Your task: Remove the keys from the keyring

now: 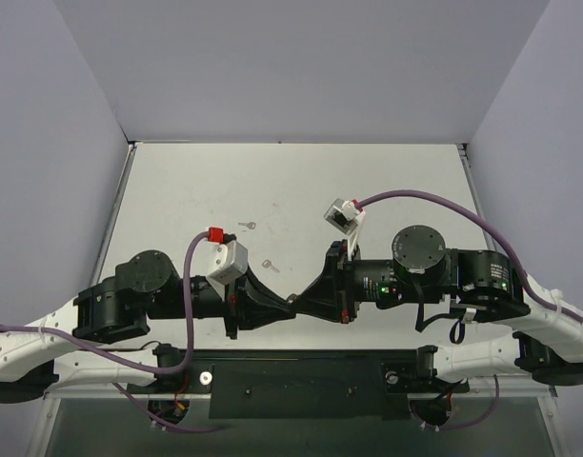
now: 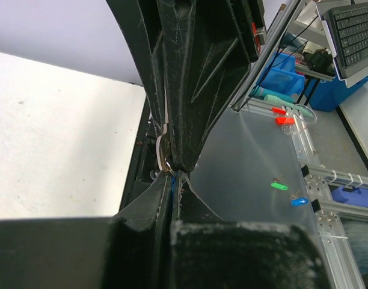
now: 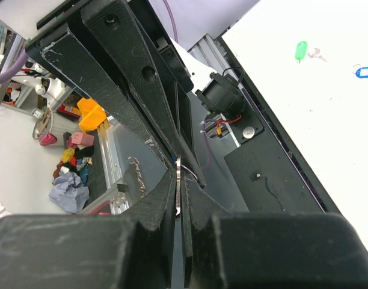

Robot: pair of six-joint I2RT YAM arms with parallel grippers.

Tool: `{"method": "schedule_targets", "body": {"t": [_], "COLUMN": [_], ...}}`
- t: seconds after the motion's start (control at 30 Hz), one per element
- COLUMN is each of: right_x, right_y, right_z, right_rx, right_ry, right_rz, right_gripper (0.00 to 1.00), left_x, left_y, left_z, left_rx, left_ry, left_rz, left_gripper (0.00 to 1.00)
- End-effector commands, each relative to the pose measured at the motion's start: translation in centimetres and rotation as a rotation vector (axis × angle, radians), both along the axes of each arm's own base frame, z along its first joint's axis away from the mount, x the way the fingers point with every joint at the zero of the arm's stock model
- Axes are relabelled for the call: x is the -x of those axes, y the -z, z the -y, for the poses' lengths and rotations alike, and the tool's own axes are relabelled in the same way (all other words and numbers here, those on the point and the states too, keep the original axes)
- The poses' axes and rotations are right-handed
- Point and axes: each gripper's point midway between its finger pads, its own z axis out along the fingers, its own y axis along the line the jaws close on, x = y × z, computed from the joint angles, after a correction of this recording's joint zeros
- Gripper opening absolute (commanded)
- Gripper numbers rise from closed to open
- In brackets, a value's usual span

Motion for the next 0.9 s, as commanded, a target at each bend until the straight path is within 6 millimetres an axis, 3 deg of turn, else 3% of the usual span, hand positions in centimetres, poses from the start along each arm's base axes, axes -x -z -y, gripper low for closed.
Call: {"method": "schedule_targets", "body": {"t": [0.0, 0.27, 0.87], "right_x": [-0.5, 1.1, 5.5], "right_y": [-0.3, -1.0, -3.9], "right_z": [0.0, 0.1, -0.3], "right_rx": [-0.013, -0.038, -0.197], "right_ry": [0.02, -0.071, -0.278], "right_rz": [0.037, 0.096, 0.235], "right_gripper": [0.0, 0.0, 0.0], "left_x": [1.5, 3.2, 6.0], "left_y": [-0.9, -1.2, -5.3], "left_z": [-0.2, -0.2, -1.8], "left_rx": [0.01, 0.055, 0.305], "left_ry": [0.063, 0.147, 0.354], "left_rz": [-0.06, -0.194, -0.354], "left_gripper": [0.0, 0.0, 0.0]}}
